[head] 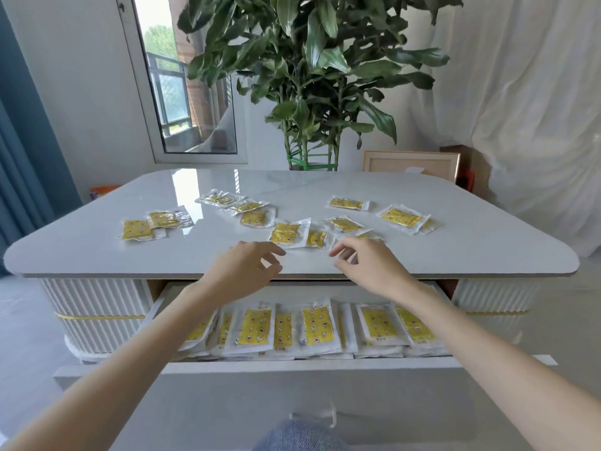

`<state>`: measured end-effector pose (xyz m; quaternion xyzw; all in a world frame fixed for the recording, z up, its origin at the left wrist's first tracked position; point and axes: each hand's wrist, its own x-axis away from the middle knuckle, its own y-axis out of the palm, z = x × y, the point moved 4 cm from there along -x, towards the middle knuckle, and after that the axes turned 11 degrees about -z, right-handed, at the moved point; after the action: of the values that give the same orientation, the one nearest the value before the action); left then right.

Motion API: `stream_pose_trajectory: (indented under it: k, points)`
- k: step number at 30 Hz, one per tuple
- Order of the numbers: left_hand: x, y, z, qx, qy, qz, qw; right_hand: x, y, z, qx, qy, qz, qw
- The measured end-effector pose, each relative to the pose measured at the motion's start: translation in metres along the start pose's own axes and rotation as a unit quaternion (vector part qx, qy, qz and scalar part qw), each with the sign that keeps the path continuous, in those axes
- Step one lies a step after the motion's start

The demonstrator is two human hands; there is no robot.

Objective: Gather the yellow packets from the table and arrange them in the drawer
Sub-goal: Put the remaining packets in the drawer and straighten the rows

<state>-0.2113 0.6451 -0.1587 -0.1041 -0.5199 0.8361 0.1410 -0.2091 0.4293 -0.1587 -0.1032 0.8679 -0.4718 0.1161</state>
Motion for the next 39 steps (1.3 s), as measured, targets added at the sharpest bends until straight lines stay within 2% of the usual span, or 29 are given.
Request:
stream_pose_trajectory:
  k: [5,10,14,22,29,33,39]
  points:
    - [-0.039,-0.028,0.025,0.028,0.023,0.047,0.998,-0.016,-0.040,0.023,0.012,0.028,0.058,0.998]
    - [-0.100,-0.022,0.042,0.062,0.023,0.029,0.997,-0.038,-0.067,0.081,0.050,0.114,0.068,0.990]
    - [-0.152,0.001,0.053,0.014,0.024,-0.002,1.000,-0.058,-0.082,0.129,0.032,0.188,0.095,0.977]
    - [-0.264,0.026,0.067,-0.066,0.033,-0.055,0.996,-0.119,-0.093,0.201,0.042,0.248,0.089,0.964]
    - [-0.344,0.048,0.068,-0.076,0.017,-0.109,0.991,-0.159,-0.083,0.245,0.070,0.303,0.016,0.950]
    - [-0.378,0.068,0.049,-0.083,-0.006,-0.163,0.983,-0.169,-0.084,0.246,0.092,0.295,0.007,0.951]
    - [-0.380,0.067,0.042,-0.132,-0.056,-0.141,0.980,-0.171,-0.094,0.244,0.082,0.291,0.013,0.953]
